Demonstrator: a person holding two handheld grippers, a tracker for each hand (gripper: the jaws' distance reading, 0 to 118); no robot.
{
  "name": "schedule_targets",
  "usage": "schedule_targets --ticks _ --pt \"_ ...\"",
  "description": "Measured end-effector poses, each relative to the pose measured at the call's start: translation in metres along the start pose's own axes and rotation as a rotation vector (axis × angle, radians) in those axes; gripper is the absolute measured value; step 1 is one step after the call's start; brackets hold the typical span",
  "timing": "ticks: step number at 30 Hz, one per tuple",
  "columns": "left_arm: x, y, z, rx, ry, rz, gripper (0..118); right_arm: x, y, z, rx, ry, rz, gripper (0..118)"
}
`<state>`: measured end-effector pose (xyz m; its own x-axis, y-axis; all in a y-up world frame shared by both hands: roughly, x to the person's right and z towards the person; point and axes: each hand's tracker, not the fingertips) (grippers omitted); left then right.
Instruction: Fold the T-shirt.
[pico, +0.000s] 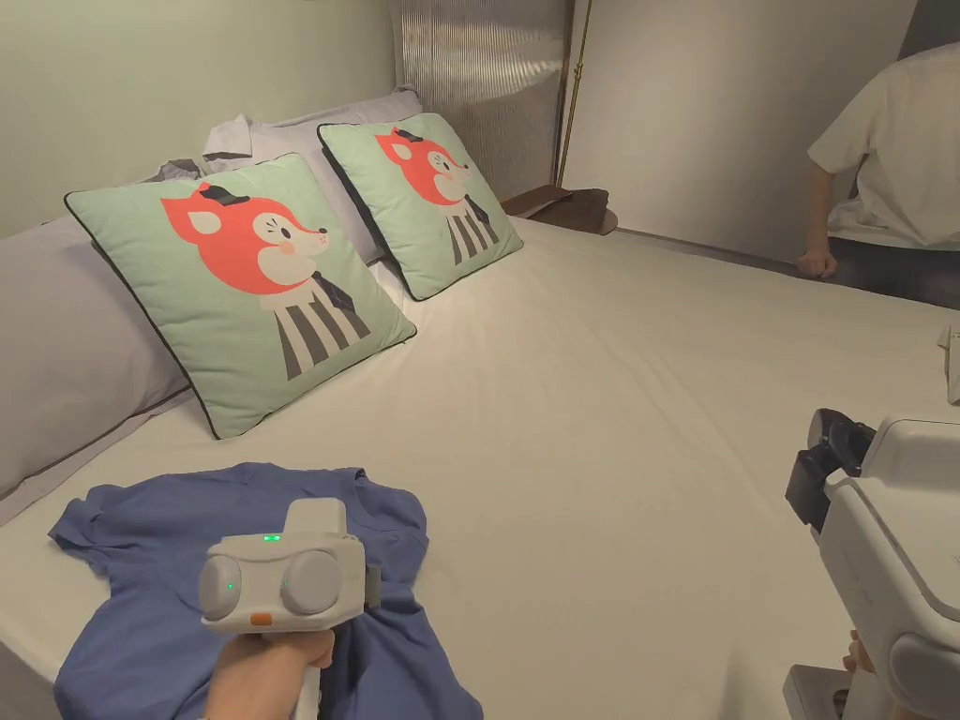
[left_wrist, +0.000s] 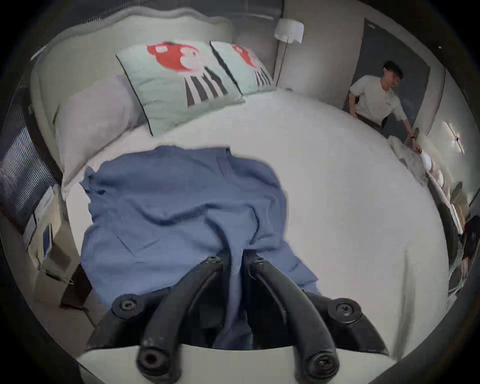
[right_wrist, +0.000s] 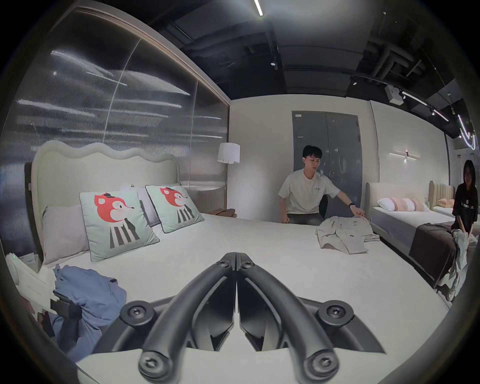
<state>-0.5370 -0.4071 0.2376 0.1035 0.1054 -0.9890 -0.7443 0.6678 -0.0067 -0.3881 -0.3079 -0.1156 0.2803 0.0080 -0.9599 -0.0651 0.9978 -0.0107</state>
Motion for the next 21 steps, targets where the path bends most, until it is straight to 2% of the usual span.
schedule_targets --ticks 5,10,15,21 --pt "0.021 0.033 0.051 0.164 -0.101 -0.016 5 0.012 0.009 0.011 0.040 -0.020 0.001 0" --pt "0.078 0.055 0.098 0.285 -0.267 -0.075 5 0.035 0.031 0.045 0.092 -0.079 -0.022 0" --pt "0.159 0.053 0.119 0.337 -0.422 -0.189 5 0.086 0.029 0.074 0.131 -0.180 -0.020 0" --pt "0.273 0.022 0.140 0.325 -0.656 -0.340 5 0.151 0.030 0.130 0.155 -0.351 -0.003 0"
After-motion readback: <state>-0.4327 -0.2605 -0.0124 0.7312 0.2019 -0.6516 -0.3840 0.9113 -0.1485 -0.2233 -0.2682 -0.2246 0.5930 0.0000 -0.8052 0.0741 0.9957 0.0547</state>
